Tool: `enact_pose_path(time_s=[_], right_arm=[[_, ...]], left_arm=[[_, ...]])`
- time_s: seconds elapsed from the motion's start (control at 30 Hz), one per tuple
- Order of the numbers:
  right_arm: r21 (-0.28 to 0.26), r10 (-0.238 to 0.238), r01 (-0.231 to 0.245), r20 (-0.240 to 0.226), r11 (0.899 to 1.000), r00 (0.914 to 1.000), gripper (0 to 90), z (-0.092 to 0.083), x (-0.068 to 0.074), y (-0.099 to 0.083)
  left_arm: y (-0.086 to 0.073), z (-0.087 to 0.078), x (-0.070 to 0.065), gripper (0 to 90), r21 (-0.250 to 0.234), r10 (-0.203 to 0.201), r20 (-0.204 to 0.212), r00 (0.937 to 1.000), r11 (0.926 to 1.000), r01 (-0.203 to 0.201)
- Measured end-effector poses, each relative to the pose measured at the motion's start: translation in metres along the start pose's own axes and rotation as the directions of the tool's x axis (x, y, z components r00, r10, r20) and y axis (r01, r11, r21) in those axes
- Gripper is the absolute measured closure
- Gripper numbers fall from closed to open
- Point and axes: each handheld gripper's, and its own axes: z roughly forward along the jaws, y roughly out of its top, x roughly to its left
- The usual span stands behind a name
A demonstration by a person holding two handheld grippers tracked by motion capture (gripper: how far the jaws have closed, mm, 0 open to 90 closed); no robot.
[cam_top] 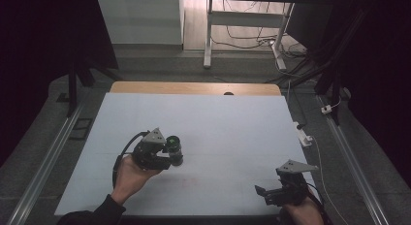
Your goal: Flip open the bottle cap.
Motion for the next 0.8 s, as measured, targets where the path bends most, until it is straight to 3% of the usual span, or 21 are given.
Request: enact_pose_path(time_s=[0.23, 0.47, 0.8], right_arm=[[-0.028, -0.005, 0.004, -0.025, 1.000, 0.9997, 0.0, -0.002, 0.003, 0.002], [-0.060, -0.048, 0.045, -0.049, 0.997, 0.9976, 0.0, -0.002, 0.012, 0.011], [-0.118, -0.091, 0.073, -0.149, 0.990, 0.9846, 0.0, 0.002, 0.029, 0.030]], left_arm=[[-0.001, 0.002, 0.000, 53.5, -0.001, 0.004, 0.011, 0.9999, 1.0000, -0.004], [-0.001, 0.003, 0.000, 53.5, 0.007, 0.011, 0.012, 0.9999, 0.9999, -0.011], [-0.001, 0.004, -0.001, 53.5, 0.006, 0.018, 0.017, 0.9997, 0.9998, -0.018]])
